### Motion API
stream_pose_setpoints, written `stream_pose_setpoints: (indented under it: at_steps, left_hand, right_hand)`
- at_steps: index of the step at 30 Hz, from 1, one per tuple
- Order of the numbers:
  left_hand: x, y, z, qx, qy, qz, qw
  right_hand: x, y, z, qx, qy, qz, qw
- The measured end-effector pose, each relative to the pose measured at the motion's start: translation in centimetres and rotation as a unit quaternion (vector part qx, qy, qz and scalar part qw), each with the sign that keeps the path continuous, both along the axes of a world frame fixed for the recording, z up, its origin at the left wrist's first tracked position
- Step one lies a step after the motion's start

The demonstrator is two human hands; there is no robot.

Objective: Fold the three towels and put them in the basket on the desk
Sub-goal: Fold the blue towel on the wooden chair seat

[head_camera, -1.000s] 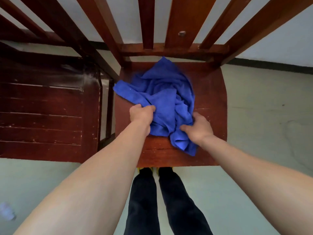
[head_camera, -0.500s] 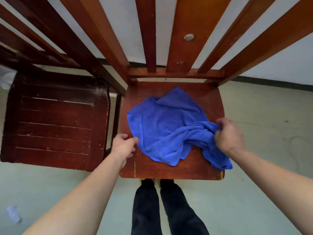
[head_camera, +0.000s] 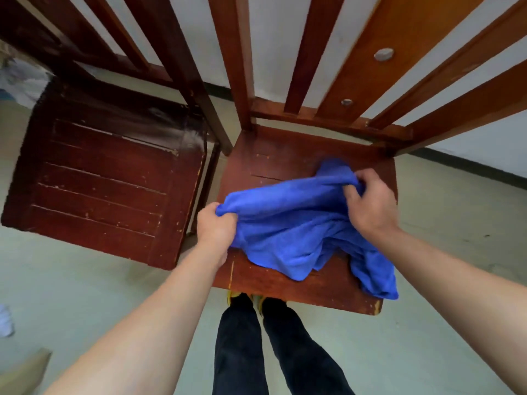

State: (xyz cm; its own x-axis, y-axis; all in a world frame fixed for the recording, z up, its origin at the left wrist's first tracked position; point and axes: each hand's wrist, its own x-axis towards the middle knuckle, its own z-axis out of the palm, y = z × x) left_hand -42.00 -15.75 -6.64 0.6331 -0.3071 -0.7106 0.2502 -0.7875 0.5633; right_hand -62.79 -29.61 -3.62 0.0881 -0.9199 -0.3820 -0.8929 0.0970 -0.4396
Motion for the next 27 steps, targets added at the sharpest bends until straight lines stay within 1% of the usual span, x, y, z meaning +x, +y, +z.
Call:
stream_pose_setpoints:
  at_steps: [3,6,8,9,10,12,13,15,20,24,27]
  left_hand:
    - [1.1,2.9,3.8,-0.008,0.04,0.068,0.997]
    - [2.6,4.4,7.7,-0.029,0.062,0.1,0.993]
    - [3.7,5.0,9.2,-0.049,0.046,0.099,0.993]
    - [4.5,5.2,9.6,-0.063,0.024,0.097,0.993]
    - [5.4,5.4,9.6,-0.074,-0.002,0.105,0.992]
    - [7.7,6.3,9.1,-0.078,-0.048,0.152,0.984]
    - [9.4,7.4,8.6,-0.076,-0.062,0.183,0.978]
    - [11.6,8.3,7.9,-0.079,-0.086,0.206,0.972]
    - [18.2,11.1,5.9,-0.079,-0.09,0.216,0.969]
    - [23.9,13.0,4.7,-0.078,-0.092,0.237,0.964]
    - [28.6,14.6,3.7,-0.056,-0.096,0.229,0.967]
  right_hand:
    - [2.4,0.0,3.3,-0.016,-0.078,0.018,0.997]
    - [6.9,0.4,6.6,-0.025,-0.15,0.059,0.987]
    - [9.9,0.5,7.9,-0.019,-0.174,0.082,0.981]
    - [11.5,0.6,8.3,-0.017,-0.181,0.093,0.979]
    - [13.0,0.7,8.5,-0.018,-0.184,0.107,0.977]
    - [16.1,1.2,8.7,-0.024,-0.185,0.146,0.972]
    - [18.1,1.8,8.4,-0.023,-0.183,0.168,0.968]
    - [20.4,2.0,8.3,-0.021,-0.182,0.183,0.966]
    - [27.8,3.2,6.9,-0.026,-0.166,0.229,0.959]
    - [34.9,3.9,5.6,-0.03,-0.132,0.276,0.951]
    - [40.6,4.7,4.1,-0.026,-0.114,0.312,0.943]
